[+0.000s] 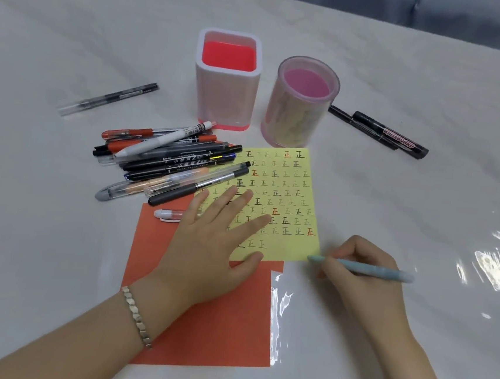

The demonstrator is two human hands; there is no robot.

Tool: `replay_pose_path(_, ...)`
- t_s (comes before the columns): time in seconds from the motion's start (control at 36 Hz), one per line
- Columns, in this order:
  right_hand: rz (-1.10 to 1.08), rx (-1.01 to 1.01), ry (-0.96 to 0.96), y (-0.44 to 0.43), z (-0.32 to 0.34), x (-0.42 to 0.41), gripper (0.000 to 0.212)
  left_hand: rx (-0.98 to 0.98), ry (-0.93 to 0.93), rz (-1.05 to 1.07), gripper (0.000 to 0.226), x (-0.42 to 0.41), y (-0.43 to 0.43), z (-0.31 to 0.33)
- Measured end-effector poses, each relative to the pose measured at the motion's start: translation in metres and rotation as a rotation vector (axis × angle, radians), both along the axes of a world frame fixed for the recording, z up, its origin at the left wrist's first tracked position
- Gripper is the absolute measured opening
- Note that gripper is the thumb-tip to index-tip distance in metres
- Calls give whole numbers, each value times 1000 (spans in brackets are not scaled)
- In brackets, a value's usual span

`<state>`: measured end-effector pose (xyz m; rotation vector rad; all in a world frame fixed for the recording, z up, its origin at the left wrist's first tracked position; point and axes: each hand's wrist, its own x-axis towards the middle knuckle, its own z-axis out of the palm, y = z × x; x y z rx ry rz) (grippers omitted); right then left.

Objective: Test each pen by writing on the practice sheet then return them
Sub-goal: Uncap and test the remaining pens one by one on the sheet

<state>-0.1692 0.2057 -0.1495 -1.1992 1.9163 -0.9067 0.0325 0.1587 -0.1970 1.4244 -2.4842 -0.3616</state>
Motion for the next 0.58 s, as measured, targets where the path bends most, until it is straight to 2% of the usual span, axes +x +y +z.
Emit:
replay_pose_path(0.08, -18, -29, 0, 0, 6, 0, 20, 3, -18, -6, 50, 0, 0, 0)
replay_pose_path(0.19, -35, -80, -94, -2, 13, 9, 18, -6, -88, -42, 46, 3, -3, 4)
replay_pose_path(0.36, 54, -81, -154, -11, 17, 31, 19, -4, -185, -70, 44, 21, -7, 12)
replay_pose_path(0.44, 107, -77, -164, -16, 21, 44, 18, 22, -137, -54, 45, 29, -8, 16)
replay_pose_path(0.5, 127, -81, -187, -19, 24, 51, 17, 18, -30, -12, 44, 36, -10, 20)
replay_pose_path(0.58, 146, -98, -189, -22, 27, 59, 13, -70, 68, 56, 42, 49, -14, 26)
